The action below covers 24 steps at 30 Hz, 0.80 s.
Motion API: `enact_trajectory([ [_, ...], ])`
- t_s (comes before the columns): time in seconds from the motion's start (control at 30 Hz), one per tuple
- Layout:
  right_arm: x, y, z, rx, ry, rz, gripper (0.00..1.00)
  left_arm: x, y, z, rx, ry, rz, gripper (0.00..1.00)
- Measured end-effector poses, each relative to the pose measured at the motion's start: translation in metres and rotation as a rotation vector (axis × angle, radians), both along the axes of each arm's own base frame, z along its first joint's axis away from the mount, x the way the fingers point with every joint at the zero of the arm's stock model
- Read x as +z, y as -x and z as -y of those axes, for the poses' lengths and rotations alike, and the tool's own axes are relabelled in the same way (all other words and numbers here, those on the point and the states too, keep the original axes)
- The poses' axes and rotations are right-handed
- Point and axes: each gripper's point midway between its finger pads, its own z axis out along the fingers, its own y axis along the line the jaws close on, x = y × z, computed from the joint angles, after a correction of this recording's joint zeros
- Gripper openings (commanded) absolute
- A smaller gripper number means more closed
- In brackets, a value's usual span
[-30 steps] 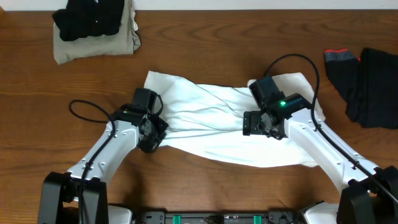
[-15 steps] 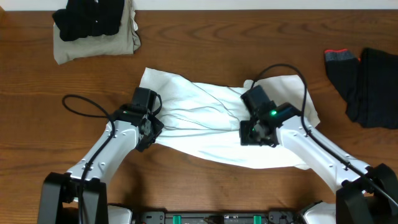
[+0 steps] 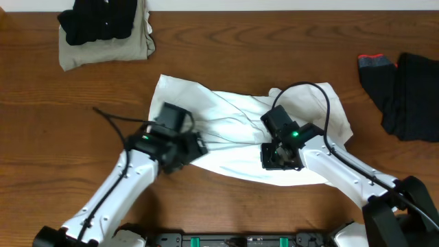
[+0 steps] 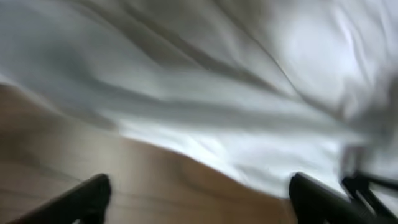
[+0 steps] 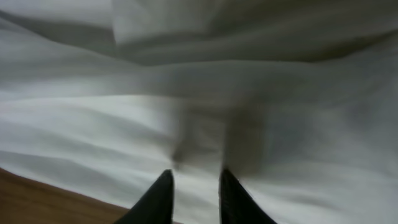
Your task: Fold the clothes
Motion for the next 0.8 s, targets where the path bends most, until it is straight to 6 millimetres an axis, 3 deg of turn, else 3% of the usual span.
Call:
enact_trajectory([
  [0.13,-0.011,0.000,0.003,-0.010,0.017,-0.028,0.08,0.000,0.012,0.022,-0.109,0.013,0.004,0.99],
  [0.2,-0.016,0.000,0.007,-0.024,0.025,-0.043,0.06,-0.003,0.014,0.026,-0.131,0.006,0.002,0.92],
  [0.3,-0.020,-0.001,0.012,-0.045,0.030,-0.058,0.04,-0.012,0.012,0.026,-0.141,-0.019,-0.008,0.85],
  [0.57,-0.020,-0.003,0.018,-0.080,0.011,-0.078,0.01,-0.038,-0.010,0.030,-0.174,-0.051,0.024,0.84],
  [0.8,-0.021,-0.004,0.031,-0.127,0.021,-0.102,0.01,-0.046,-0.021,0.019,-0.172,-0.126,0.058,0.84],
])
